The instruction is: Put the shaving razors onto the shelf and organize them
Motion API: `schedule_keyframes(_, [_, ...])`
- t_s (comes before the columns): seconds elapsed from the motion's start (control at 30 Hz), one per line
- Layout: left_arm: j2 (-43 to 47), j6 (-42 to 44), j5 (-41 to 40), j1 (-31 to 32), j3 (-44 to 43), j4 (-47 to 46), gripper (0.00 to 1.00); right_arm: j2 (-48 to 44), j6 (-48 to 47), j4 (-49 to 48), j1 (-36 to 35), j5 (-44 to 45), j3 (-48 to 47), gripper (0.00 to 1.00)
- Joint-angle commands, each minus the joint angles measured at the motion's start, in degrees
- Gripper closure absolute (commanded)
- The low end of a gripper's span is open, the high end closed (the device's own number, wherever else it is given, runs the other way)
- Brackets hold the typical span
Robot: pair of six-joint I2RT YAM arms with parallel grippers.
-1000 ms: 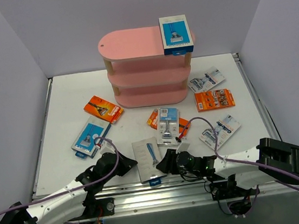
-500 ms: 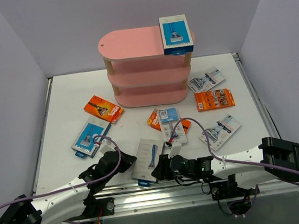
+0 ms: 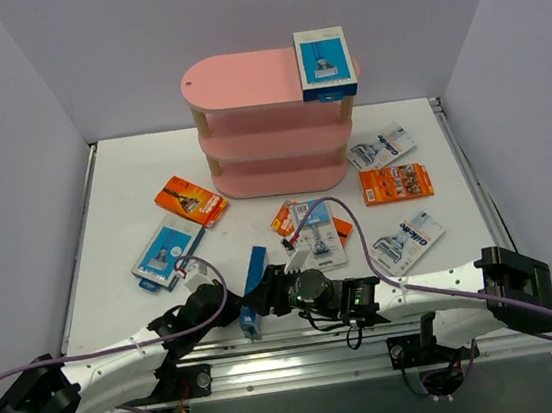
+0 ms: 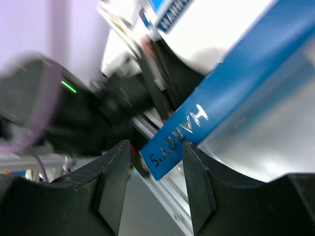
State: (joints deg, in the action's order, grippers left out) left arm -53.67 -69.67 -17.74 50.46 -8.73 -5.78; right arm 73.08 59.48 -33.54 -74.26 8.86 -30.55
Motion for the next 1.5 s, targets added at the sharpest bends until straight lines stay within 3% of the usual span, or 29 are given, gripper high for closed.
schedule_keyframes(0.0, [-1.35,0.06,8.33,2.10,2.05,10.17,0.87,3.29,-2.70,-2.93,2.10,4.06,-3.38,0.57])
schedule_keyframes(0.43, [1.64,-0.29,7.98,2.37,2.40,12.11,0.86,3.65,-1.65,-3.55,3.59,2.91,-2.06,0.56])
schedule_keyframes(0.83, [6.91,0.59,6.84,2.37,-1.99,18.87,0.68,3.39,-2.00,-3.46,4.47,2.39,-2.33,0.54])
schedule_keyframes(0.97, [9.98,0.50,5.87,2.37,-2.43,22.47,0.56,3.74,-1.56,-4.87,4.65,1.86,-1.45,0.53])
schedule_keyframes(1.47, [20.53,1.46,3.41,2.37,-6.20,33.29,0.43,-1.88,-3.41,0.05,5.17,3.70,-4.52,0.45])
